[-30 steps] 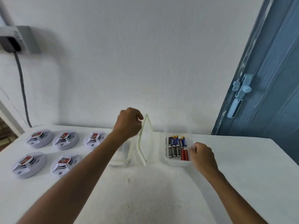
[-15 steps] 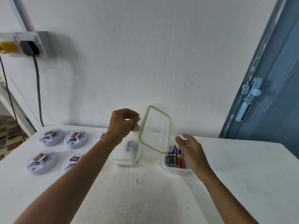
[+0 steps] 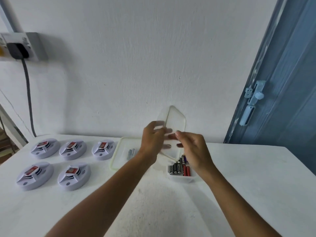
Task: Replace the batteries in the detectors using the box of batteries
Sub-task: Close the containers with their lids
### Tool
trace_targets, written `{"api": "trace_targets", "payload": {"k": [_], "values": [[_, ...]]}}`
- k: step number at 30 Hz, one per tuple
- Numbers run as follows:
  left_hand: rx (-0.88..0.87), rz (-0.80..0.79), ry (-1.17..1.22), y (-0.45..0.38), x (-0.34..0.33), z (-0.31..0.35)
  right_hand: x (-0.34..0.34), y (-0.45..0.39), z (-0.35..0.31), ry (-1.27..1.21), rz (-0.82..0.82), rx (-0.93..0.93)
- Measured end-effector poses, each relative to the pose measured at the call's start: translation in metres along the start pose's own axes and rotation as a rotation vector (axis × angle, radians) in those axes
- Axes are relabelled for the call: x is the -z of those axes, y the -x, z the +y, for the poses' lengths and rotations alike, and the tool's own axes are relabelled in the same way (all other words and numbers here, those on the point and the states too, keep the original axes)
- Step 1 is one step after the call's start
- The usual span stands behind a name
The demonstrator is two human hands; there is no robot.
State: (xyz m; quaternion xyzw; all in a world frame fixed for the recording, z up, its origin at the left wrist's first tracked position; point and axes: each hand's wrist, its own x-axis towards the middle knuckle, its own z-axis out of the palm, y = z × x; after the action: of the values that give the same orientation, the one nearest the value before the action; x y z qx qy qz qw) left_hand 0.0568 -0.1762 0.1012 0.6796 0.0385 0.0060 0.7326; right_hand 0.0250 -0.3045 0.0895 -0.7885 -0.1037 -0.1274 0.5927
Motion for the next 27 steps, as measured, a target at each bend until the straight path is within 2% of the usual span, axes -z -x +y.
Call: {"api": "trace_targets", "payload": {"k": [2,3,4,6,8,10,13,17,24,27], "values": [[0.070,-0.019,0.187,-0.007,0.006,-0.001,0.013,-0.007,0.013,0.271,0.168,0.029],[0.109,-0.066,0.268,-0.010,0.008,-0.002,0.022,-0.011,0.023,0.388,0.190,-0.013],[0.144,-0.114,0.335,-0.010,0.010,-0.006,0.030,-0.014,0.029,0.379,0.153,-0.147],[0.191,-0.169,0.372,-0.009,0.009,-0.016,0.043,-0.017,0.039,0.124,0.060,-0.434],[0.197,-0.108,0.180,-0.011,0.008,-0.031,0.047,-0.015,0.049,-0.005,0.044,-0.552],[0.172,-0.037,-0.118,-0.018,0.009,-0.047,0.049,-0.012,0.060,0.046,0.064,-0.568],[0.187,0.001,-0.336,-0.023,0.010,-0.070,0.048,-0.008,0.072,0.138,0.048,-0.568],[0.176,0.035,-0.494,-0.027,0.009,-0.093,0.044,-0.005,0.084,0.196,0.025,-0.549],[0.186,0.050,-0.550,-0.032,0.009,-0.104,0.045,-0.012,0.098,0.218,0.005,-0.554],[0.123,0.019,-0.698,-0.034,0.010,-0.104,0.046,-0.016,0.101,0.262,-0.030,-0.558]]}}
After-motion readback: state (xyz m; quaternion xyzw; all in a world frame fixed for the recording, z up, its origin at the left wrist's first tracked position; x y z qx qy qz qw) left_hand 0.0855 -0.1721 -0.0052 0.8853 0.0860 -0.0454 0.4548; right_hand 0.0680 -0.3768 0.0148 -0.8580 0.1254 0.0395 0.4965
